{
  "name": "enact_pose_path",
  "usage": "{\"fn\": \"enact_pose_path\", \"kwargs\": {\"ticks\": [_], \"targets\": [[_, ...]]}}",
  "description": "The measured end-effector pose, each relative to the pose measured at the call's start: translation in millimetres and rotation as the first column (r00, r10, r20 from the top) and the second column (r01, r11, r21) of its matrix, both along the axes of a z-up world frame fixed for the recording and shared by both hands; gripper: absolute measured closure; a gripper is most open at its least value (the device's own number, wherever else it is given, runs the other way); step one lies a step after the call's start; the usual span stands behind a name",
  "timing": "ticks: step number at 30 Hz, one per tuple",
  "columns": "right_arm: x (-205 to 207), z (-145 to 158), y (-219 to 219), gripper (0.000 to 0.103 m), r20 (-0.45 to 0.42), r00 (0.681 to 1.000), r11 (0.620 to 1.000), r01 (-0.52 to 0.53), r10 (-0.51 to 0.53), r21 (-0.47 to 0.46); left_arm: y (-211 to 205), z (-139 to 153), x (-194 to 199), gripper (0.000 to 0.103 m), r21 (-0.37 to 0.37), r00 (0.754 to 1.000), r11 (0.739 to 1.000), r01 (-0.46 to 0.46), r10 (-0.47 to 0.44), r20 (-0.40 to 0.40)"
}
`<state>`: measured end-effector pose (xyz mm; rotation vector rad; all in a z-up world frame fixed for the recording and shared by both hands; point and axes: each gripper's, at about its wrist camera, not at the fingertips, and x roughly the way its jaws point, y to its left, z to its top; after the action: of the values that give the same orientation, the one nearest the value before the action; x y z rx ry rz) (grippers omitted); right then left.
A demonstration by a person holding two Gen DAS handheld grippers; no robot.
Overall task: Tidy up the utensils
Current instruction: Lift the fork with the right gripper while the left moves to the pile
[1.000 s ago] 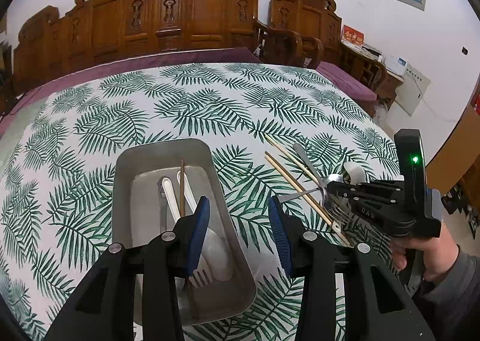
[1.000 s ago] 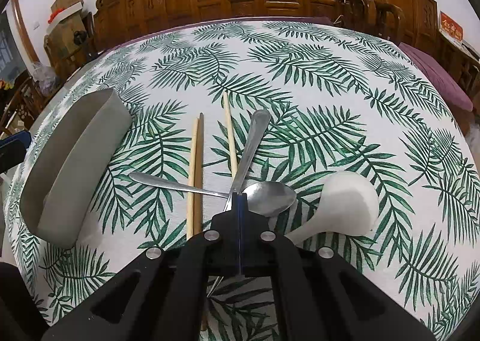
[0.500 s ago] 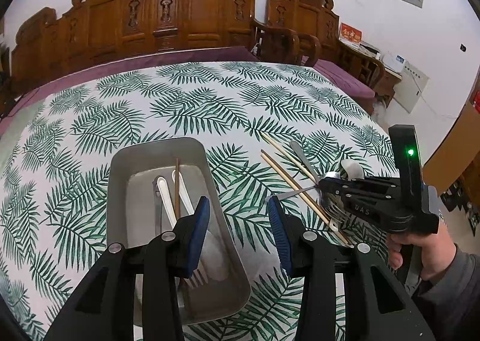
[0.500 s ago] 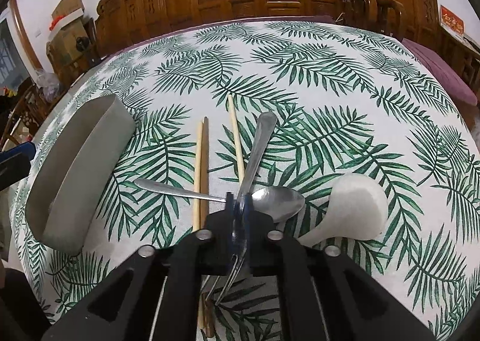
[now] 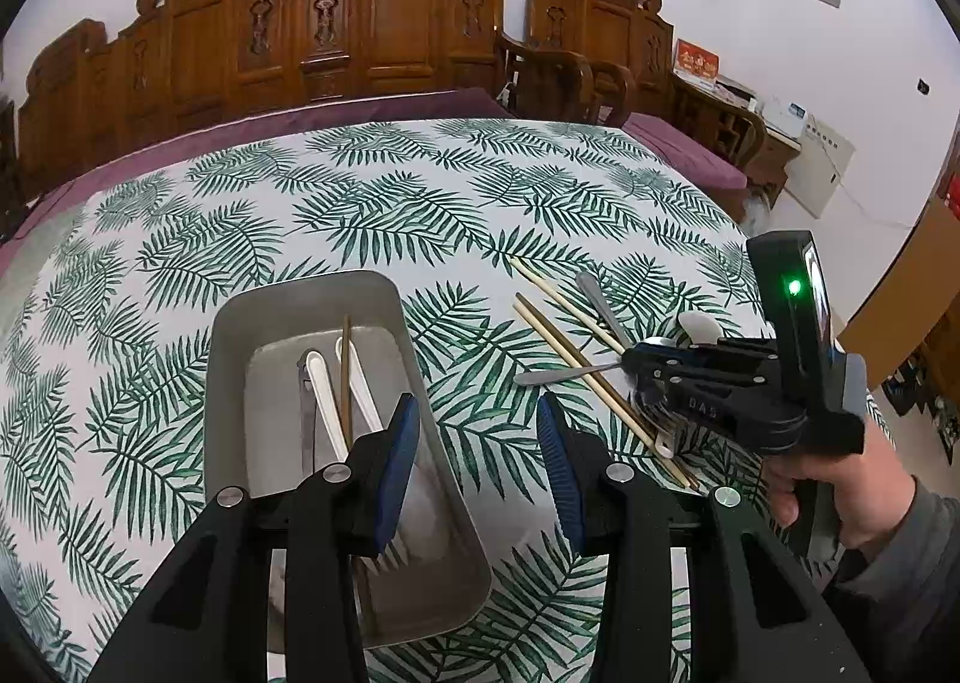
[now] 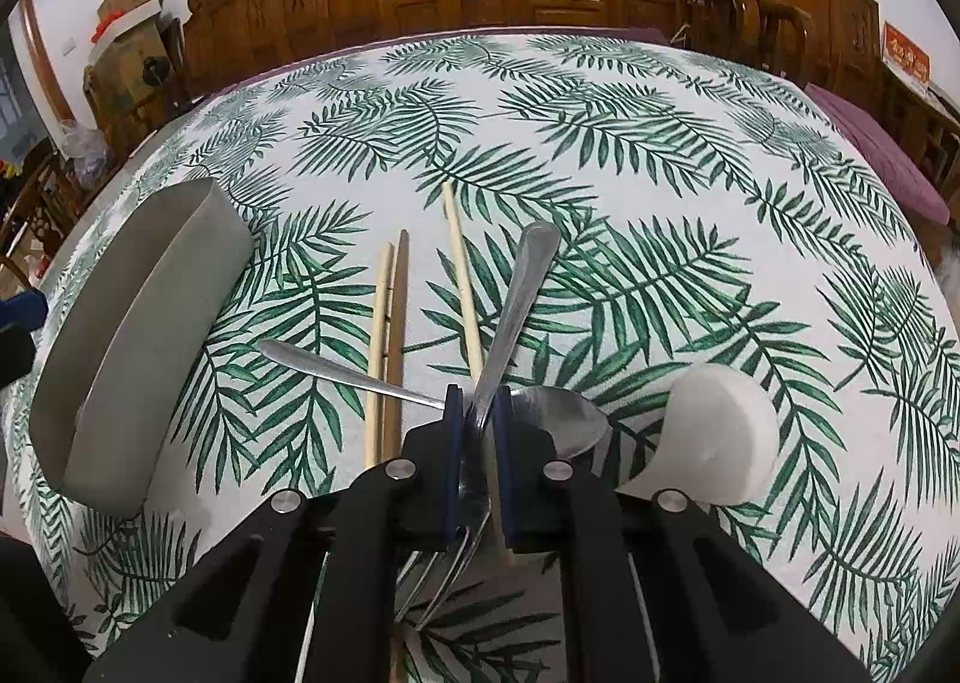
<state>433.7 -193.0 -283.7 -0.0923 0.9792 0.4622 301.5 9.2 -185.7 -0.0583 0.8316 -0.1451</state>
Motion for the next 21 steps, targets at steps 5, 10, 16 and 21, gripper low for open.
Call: {"fn": "enact_pose_path", "kwargs": {"ticks": [5,10,16,21], "targets": [[-1,6,-8,0.095,0.007,1.0,1.0,0.0,0.0,0.031,-3,0,0,0.065,0.005,1.0,1.0,0.005,-0.005,0.0],[-4,15,-15,0.096,0.026,1.0,0.998,0.004,-0.006,0.068,-7,0,0,0.065,0.009,1.0,1.0,0.012,-0.012,0.001],[-6,35,-36,0.095,0.078,0.997,0.995,0.015,-0.023,0.104,-15,5,0,0.065,0.011,0.999,0.999,0.033,-0.033,0.013],[-2,36,-66,0.095,0.081,0.995,0.992,0.053,-0.062,0.115,-32,8,6,0.065,0.025,0.999,0.999,0.032,-0.033,0.014]]}}
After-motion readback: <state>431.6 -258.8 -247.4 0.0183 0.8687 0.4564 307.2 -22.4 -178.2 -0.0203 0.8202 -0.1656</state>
